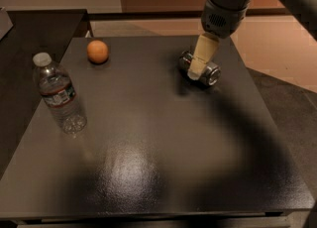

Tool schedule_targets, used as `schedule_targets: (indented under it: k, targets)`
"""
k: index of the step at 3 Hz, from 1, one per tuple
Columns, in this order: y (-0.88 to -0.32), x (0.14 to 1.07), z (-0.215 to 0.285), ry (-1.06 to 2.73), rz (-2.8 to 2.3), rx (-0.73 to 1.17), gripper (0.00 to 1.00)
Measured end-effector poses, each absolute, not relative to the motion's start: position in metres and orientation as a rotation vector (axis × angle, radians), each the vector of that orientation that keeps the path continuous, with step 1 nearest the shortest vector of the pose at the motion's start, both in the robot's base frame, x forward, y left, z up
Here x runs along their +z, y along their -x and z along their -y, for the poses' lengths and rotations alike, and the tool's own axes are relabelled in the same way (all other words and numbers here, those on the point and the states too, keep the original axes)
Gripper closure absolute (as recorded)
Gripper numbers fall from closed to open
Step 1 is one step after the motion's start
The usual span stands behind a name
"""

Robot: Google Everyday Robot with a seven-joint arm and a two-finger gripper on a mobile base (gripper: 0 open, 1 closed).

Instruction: Place 7up can upright

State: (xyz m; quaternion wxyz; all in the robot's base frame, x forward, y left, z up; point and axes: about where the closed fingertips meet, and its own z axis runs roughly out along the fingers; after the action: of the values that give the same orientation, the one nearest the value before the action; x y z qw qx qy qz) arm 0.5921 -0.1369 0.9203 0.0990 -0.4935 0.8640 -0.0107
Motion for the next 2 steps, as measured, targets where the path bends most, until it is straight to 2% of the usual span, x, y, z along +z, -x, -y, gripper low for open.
schedule_targets:
  k: [2]
  targets:
    - [-0.631,0.897,0.119,1.267,-2.724,0.034,0.0]
